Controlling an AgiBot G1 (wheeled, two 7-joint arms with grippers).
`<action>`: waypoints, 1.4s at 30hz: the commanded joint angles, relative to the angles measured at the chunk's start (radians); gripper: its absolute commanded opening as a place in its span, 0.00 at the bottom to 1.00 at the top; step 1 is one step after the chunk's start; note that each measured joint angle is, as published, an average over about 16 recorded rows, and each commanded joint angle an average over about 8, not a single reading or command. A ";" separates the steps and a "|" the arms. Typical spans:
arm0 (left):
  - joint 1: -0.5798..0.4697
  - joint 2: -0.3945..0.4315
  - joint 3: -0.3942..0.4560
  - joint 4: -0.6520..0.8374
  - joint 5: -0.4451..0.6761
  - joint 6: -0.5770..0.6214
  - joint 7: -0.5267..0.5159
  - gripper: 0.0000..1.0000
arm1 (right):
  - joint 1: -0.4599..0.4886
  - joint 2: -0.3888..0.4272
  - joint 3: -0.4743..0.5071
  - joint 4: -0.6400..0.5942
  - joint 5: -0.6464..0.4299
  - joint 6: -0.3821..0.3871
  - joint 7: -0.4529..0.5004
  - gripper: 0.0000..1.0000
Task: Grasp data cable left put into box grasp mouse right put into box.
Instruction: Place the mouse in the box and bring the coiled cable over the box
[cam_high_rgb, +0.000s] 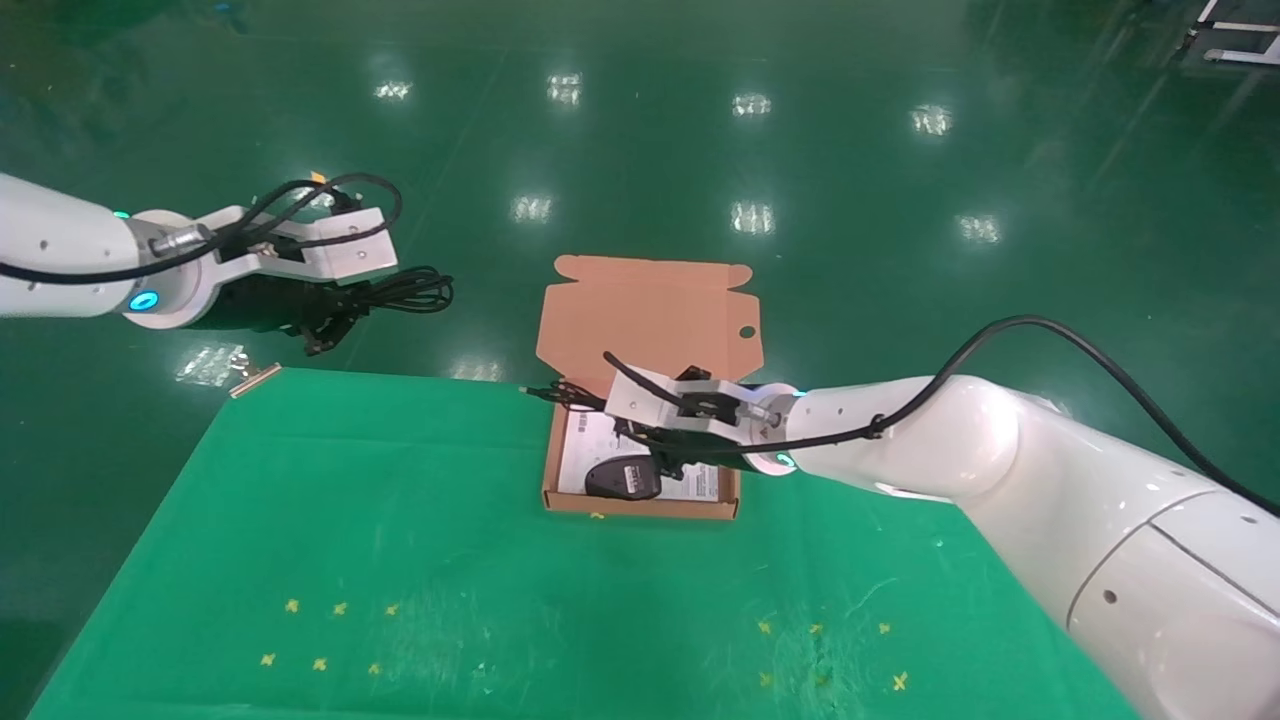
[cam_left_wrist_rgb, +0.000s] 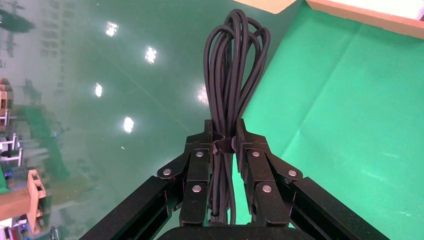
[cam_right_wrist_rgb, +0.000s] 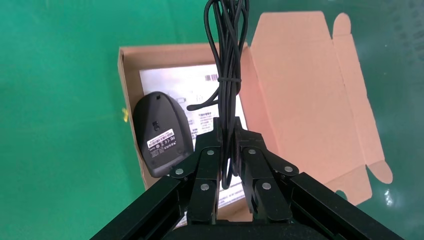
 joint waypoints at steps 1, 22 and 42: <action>0.000 0.000 0.000 0.000 0.000 0.000 0.000 0.00 | 0.000 -0.001 -0.006 -0.005 0.010 0.001 -0.004 0.90; 0.096 0.054 0.010 -0.031 -0.034 -0.063 -0.007 0.00 | 0.014 0.109 -0.018 0.098 0.002 0.021 0.041 1.00; 0.244 0.264 0.065 0.202 -0.047 -0.356 0.171 0.00 | 0.075 0.413 -0.067 0.391 -0.139 0.020 0.239 1.00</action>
